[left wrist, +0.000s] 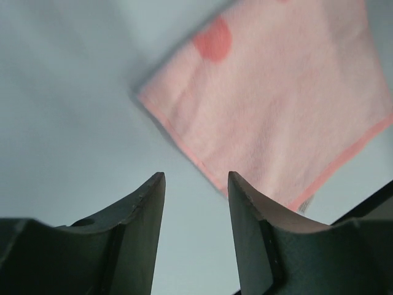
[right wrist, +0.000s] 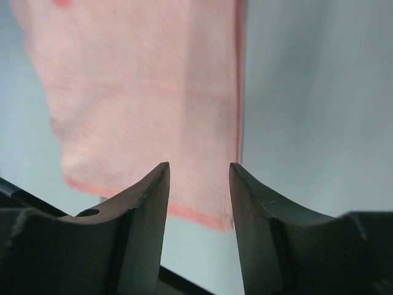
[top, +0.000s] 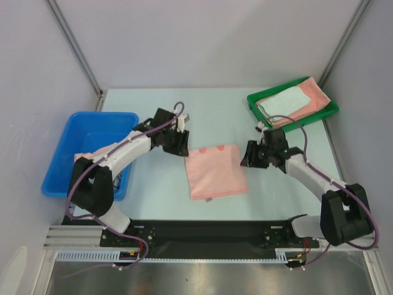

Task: Fold and stack the towels
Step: Fold the towel

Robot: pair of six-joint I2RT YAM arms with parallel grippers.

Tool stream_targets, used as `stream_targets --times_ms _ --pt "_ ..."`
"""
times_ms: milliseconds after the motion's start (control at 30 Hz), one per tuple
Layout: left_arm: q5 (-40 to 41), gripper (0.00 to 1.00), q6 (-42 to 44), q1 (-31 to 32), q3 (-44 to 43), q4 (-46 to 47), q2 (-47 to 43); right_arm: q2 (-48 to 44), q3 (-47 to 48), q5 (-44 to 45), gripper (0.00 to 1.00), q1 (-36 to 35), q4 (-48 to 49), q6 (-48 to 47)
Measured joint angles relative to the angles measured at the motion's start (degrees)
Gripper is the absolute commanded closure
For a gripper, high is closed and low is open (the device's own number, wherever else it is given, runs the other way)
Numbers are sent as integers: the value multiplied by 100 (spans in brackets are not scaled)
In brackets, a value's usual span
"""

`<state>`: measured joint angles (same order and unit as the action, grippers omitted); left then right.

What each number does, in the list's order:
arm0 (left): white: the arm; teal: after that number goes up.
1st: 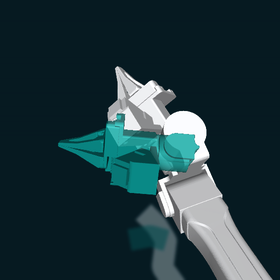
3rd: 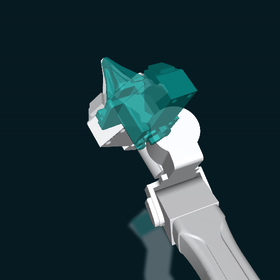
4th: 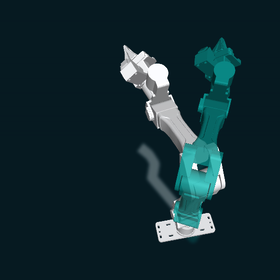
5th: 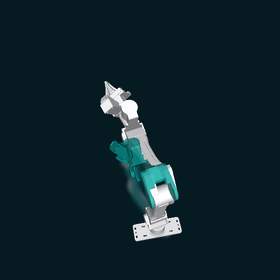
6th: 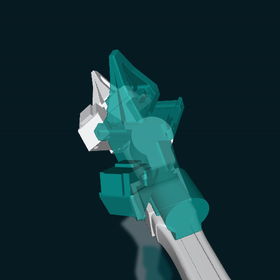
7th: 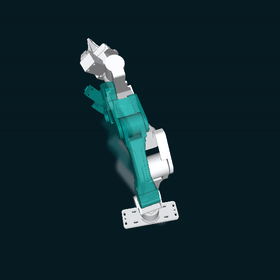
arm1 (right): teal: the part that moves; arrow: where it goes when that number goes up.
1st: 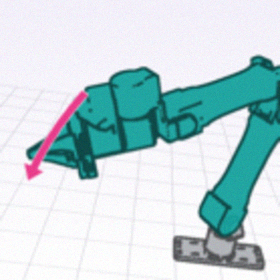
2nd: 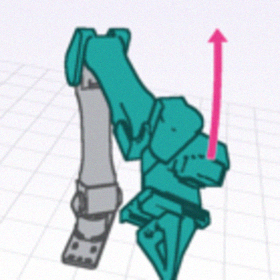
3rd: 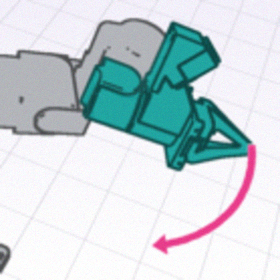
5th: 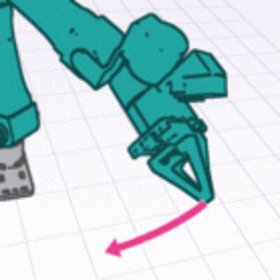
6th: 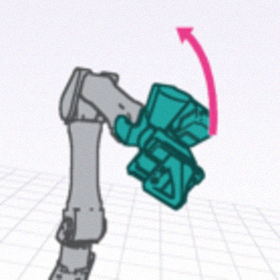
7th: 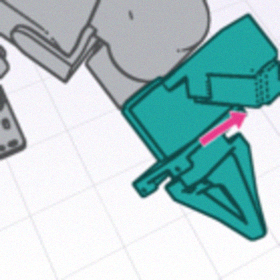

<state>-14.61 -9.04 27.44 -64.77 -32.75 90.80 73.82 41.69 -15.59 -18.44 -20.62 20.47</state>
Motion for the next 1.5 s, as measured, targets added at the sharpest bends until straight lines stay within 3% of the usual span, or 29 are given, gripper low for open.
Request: stream_targets --times_ms 133,267,633,967,1500 --pt "-306 51 592 -415 -743 9 361 916 1290 -339 49 122 98 -883" --pt "-570 52 1147 -431 -1276 -96 1290 1978 2472 -752 46 208 -79 -1823" --pt "-654 51 1864 -415 -1816 -579 2516 4234 4695 -1722 44 619 -1803 -4100" --pt "-660 51 2124 -494 -2133 -647 2776 5045 5154 -2354 49 763 -2472 -5121" --pt "-1064 60 2356 -636 -2365 -774 2990 5296 5434 -2848 55 872 -2441 -5493"
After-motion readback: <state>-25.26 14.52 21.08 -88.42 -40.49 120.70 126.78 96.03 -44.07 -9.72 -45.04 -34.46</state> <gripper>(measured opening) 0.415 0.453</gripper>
